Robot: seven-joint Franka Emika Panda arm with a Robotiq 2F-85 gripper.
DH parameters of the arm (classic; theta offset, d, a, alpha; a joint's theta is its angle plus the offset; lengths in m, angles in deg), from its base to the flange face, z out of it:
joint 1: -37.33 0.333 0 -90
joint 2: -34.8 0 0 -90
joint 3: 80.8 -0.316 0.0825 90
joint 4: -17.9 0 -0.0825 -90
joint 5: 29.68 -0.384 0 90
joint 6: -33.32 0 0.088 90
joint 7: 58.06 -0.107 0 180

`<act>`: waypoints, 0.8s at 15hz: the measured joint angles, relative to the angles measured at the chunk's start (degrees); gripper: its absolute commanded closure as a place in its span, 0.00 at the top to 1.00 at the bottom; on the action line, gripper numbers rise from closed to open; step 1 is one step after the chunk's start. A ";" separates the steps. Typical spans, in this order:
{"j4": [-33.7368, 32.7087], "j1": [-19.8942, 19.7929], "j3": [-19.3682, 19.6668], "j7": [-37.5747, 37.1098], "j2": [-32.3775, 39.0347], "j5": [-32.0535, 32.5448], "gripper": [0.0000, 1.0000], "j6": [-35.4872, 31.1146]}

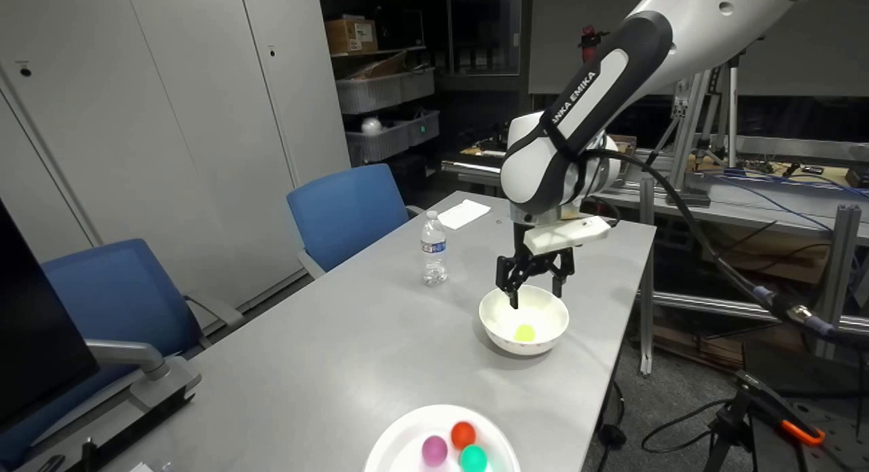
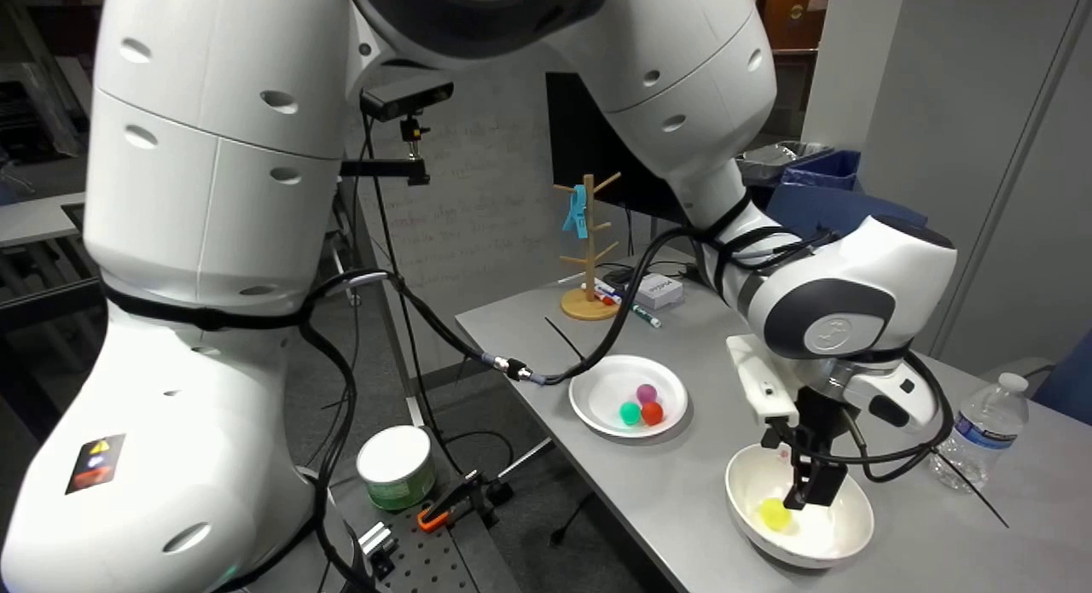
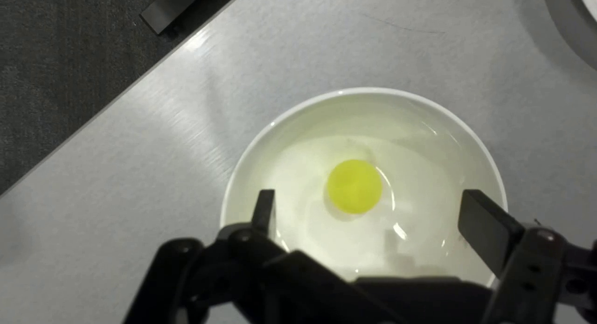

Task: Take the yellow ball out of the bowl and put it on the plate

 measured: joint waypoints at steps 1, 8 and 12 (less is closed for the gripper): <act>-0.16 0.00 -0.01 0.00 0.14 0.00 1.00 0.00; -0.36 0.01 -0.09 -0.34 0.29 0.01 1.00 -0.27; -0.36 0.01 -0.68 -0.49 1.77 -0.27 1.00 -2.70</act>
